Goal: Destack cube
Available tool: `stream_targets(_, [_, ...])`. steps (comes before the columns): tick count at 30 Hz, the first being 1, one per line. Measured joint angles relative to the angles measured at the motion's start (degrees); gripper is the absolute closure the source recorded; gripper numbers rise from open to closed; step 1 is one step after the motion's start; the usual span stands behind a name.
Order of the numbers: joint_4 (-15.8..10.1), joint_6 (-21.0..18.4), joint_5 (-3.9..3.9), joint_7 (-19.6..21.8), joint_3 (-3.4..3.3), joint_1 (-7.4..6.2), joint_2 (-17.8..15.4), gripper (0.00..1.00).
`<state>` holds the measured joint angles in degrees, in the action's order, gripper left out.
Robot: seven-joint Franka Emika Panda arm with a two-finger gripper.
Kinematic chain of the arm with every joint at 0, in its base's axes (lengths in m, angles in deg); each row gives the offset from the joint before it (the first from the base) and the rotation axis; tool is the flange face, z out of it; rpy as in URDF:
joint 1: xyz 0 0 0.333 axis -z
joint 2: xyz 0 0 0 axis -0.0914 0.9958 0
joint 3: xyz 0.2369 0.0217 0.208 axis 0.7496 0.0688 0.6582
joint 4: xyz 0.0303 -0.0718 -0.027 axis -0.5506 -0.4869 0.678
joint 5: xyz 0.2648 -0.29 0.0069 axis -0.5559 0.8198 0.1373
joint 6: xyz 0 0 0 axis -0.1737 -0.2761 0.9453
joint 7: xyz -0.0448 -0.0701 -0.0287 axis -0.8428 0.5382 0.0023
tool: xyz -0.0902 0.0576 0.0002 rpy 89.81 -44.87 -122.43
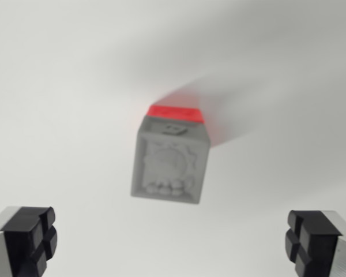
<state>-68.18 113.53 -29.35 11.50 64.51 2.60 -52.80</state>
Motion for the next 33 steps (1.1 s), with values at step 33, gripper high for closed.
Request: stream_targets(33, [-5.4, 20.2, 0.22, 6.3, 0.97, -0.86, 14.6, 0.00])
